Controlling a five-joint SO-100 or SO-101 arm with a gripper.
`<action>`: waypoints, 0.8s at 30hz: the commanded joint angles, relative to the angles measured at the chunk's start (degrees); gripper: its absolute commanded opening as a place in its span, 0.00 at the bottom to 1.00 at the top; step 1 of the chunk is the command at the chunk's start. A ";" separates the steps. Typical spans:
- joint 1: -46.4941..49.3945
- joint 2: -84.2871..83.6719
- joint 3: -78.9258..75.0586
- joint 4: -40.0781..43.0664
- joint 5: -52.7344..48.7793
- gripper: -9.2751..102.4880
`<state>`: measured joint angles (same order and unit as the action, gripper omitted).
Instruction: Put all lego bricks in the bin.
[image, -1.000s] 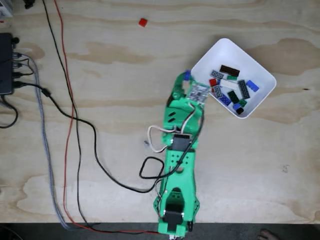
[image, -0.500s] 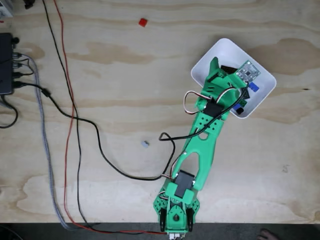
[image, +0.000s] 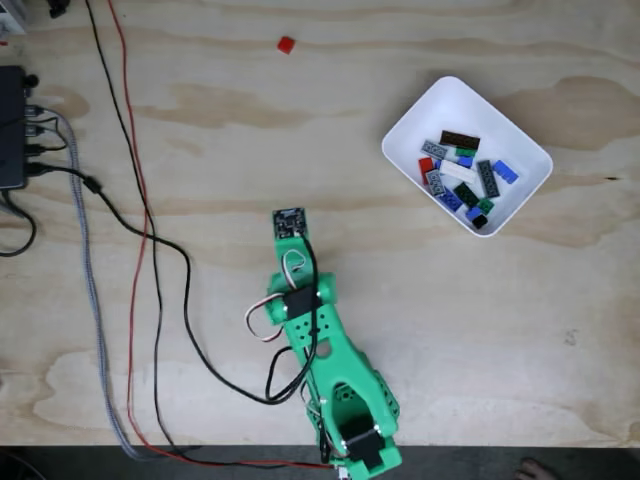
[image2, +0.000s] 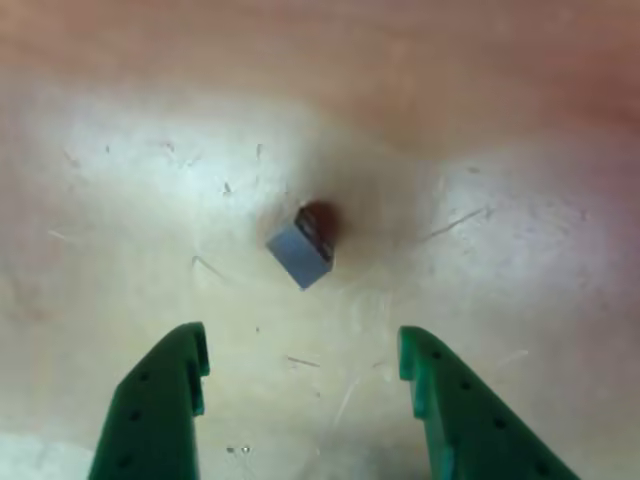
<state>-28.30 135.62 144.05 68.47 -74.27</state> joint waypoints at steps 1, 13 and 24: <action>-1.85 -1.23 -0.09 -2.64 -3.43 0.28; -0.26 -15.29 -0.18 -14.15 -10.37 0.26; -2.29 -20.83 0.70 -17.75 -8.35 0.08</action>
<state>-29.44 116.54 144.93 53.26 -83.76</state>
